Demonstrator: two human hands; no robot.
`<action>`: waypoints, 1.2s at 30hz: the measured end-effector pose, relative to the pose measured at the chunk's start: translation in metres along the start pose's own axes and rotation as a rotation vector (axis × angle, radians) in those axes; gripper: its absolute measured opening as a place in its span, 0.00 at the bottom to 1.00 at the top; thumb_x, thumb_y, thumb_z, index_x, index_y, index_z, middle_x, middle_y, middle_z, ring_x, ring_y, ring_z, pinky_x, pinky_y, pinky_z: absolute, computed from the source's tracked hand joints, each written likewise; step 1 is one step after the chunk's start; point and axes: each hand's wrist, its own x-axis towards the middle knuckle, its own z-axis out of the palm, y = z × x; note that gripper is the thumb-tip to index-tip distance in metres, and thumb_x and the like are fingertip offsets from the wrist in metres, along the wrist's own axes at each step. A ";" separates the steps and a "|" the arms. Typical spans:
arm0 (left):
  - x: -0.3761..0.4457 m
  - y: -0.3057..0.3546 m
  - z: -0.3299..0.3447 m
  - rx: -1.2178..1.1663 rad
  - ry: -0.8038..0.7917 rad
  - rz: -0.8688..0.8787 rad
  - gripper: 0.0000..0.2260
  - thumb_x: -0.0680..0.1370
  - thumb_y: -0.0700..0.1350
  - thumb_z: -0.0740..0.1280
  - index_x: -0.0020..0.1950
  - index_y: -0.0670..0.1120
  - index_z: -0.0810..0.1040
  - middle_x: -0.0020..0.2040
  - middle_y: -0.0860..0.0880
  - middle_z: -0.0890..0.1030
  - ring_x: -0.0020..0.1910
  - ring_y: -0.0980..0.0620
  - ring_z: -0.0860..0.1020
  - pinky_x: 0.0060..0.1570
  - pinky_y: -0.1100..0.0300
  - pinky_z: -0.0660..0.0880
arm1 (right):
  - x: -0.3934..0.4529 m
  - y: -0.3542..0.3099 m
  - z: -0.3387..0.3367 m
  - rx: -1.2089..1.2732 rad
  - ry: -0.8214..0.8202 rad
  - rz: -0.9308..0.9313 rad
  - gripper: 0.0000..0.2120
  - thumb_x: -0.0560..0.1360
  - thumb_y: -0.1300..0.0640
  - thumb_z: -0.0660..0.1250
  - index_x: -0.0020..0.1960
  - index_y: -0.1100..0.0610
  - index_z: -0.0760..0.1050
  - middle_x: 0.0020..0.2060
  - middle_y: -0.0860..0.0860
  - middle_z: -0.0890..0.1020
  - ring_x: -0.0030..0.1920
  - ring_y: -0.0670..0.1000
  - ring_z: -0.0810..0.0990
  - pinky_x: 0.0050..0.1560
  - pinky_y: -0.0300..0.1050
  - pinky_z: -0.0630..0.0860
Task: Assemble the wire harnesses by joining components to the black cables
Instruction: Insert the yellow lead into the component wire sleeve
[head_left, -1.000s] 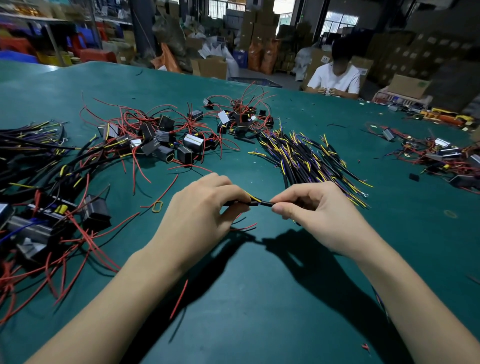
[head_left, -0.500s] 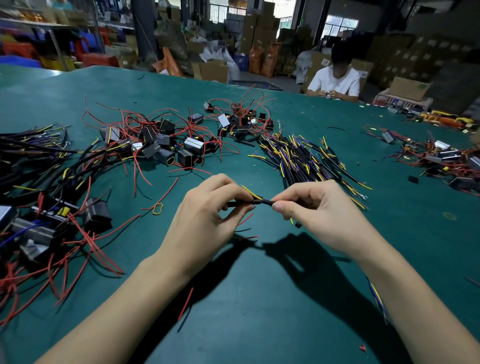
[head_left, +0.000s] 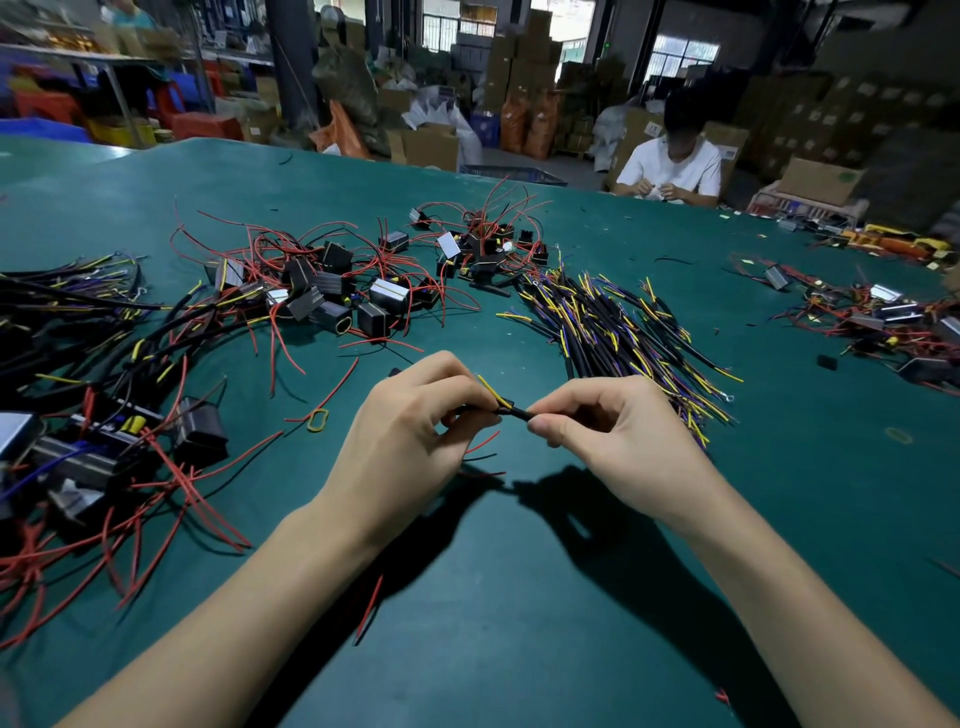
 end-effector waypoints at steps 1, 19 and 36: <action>0.000 0.000 0.000 0.007 0.006 0.003 0.02 0.72 0.36 0.73 0.42 0.42 0.83 0.40 0.49 0.79 0.36 0.55 0.75 0.37 0.64 0.71 | 0.000 0.000 0.001 0.003 0.006 -0.001 0.05 0.72 0.59 0.73 0.38 0.51 0.82 0.30 0.52 0.82 0.31 0.47 0.73 0.35 0.43 0.69; 0.006 -0.025 -0.026 0.012 -0.323 -0.319 0.28 0.68 0.50 0.77 0.65 0.56 0.70 0.61 0.56 0.76 0.64 0.57 0.71 0.64 0.57 0.62 | 0.002 0.005 -0.002 -0.028 0.103 -0.051 0.10 0.72 0.62 0.72 0.39 0.47 0.81 0.32 0.42 0.81 0.34 0.43 0.75 0.38 0.31 0.68; 0.013 -0.022 -0.046 0.020 -0.266 -0.593 0.22 0.72 0.53 0.72 0.64 0.59 0.72 0.46 0.53 0.76 0.45 0.53 0.76 0.44 0.62 0.66 | 0.034 -0.042 -0.020 -0.737 0.427 -0.424 0.01 0.71 0.52 0.73 0.42 0.46 0.83 0.36 0.44 0.76 0.46 0.50 0.72 0.45 0.46 0.51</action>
